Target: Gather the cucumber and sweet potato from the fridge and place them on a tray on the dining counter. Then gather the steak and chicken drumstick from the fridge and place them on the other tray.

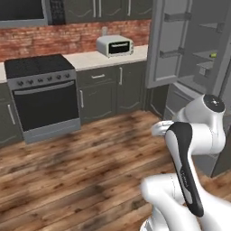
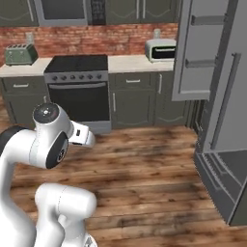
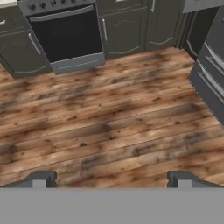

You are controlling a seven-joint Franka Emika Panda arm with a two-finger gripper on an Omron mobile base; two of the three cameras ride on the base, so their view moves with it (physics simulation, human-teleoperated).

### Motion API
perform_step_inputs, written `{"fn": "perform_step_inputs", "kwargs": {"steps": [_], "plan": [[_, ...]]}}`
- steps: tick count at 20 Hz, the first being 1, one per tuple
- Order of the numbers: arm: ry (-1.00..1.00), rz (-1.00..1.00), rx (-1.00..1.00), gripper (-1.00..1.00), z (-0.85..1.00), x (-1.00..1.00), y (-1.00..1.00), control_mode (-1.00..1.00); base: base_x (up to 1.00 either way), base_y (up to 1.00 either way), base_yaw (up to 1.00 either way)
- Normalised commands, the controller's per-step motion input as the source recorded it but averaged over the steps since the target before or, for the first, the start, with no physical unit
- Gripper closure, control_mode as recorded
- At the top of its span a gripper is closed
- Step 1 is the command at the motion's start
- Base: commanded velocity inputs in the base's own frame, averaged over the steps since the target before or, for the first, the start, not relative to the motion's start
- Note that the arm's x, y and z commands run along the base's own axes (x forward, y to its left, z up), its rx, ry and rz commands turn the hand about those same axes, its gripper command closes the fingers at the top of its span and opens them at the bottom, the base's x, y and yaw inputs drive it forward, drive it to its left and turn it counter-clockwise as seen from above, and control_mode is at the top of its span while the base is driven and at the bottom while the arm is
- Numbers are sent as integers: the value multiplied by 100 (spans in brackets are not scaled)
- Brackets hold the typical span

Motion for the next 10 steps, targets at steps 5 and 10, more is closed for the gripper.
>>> {"fn": "perform_step_inputs", "kwargs": {"steps": [5, 10], "plan": [[0, 0, 0, -100, 0, 0, 0, 100, 73, -12, -31], [0, 0, 0, -100, 0, 0, 0, 100, 66, -14, -37]]}}
